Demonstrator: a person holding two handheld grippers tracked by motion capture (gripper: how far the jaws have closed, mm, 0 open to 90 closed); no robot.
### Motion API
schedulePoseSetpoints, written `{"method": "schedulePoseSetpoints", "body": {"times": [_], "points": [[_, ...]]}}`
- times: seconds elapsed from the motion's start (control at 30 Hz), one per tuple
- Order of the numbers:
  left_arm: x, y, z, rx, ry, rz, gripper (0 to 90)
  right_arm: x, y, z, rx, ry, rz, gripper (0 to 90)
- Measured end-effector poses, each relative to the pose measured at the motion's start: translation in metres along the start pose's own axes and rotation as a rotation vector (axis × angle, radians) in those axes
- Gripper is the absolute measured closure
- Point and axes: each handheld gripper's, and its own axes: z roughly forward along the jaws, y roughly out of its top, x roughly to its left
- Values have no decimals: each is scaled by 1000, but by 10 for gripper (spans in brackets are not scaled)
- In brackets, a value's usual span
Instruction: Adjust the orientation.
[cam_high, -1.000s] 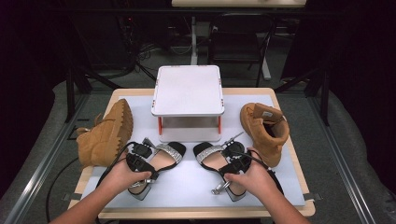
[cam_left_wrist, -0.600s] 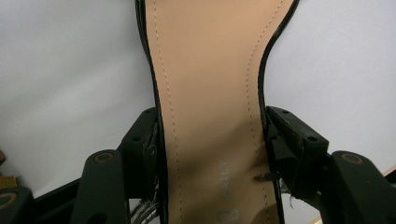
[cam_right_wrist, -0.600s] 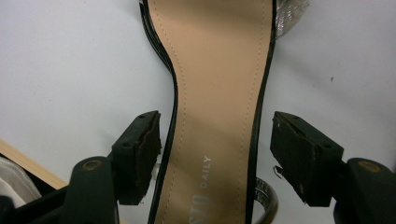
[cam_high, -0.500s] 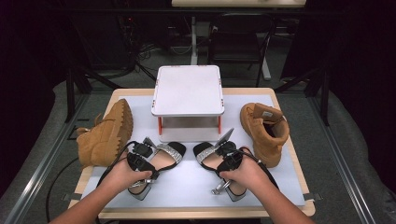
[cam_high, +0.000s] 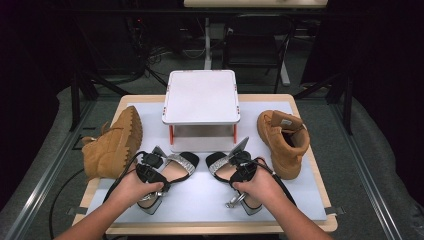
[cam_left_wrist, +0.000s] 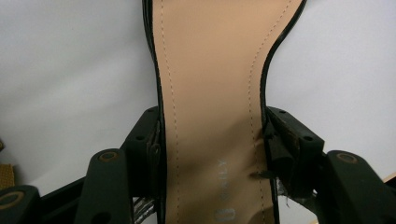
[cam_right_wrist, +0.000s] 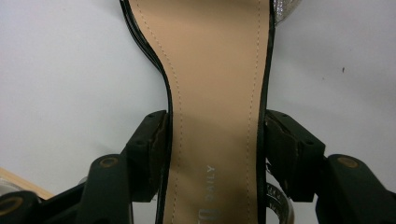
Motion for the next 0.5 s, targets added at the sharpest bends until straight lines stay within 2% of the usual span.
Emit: {"method": "schedulePoseSetpoints", "body": {"times": [0.03, 0.23, 0.33, 0.5], "points": [[0, 0, 0, 0, -4, -7, 427, 0, 1, -1, 8, -5, -11, 415], [-3, 0, 1, 1, -14, -33, 428, 4, 4, 1, -17, 2, -3, 417], [-2, -1, 1, -18, -22, -44, 429, 4, 3, 2, -52, 18, 23, 418], [-4, -4, 2, -41, -27, -51, 428, 5, 0, 2, -66, 15, 25, 419]]}}
